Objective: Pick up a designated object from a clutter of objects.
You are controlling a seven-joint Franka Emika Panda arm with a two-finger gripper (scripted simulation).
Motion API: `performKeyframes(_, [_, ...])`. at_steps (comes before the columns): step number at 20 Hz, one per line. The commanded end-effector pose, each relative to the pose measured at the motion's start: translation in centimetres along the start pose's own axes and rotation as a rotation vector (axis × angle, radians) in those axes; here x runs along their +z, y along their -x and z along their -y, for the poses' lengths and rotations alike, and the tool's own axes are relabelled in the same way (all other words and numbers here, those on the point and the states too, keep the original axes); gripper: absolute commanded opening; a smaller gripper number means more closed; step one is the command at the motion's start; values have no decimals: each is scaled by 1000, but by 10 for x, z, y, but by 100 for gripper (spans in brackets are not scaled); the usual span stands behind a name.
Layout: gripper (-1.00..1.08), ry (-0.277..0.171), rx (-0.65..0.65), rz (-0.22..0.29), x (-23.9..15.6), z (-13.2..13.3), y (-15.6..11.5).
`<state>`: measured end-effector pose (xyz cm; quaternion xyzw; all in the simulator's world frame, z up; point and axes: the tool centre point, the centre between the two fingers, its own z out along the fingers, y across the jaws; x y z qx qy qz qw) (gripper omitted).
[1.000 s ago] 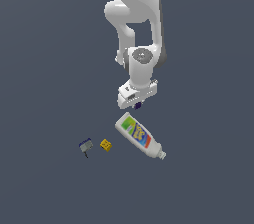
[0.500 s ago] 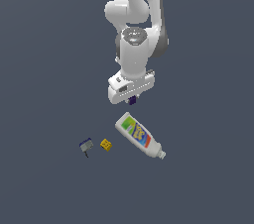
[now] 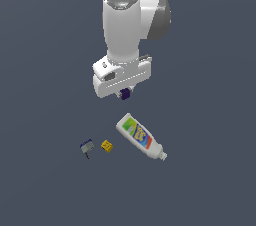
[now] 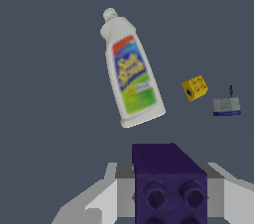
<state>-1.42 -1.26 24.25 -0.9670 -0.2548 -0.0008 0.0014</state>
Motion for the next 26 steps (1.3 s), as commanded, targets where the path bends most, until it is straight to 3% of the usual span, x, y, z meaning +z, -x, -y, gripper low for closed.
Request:
performKeyframes(1, [-100,0,0,1,-23,-12,-3])
performKeyframes(13, [-100,2,1,2,-109,-59,-19])
performKeyframes(26, [-100,2,1,2,-135,-75,-26])
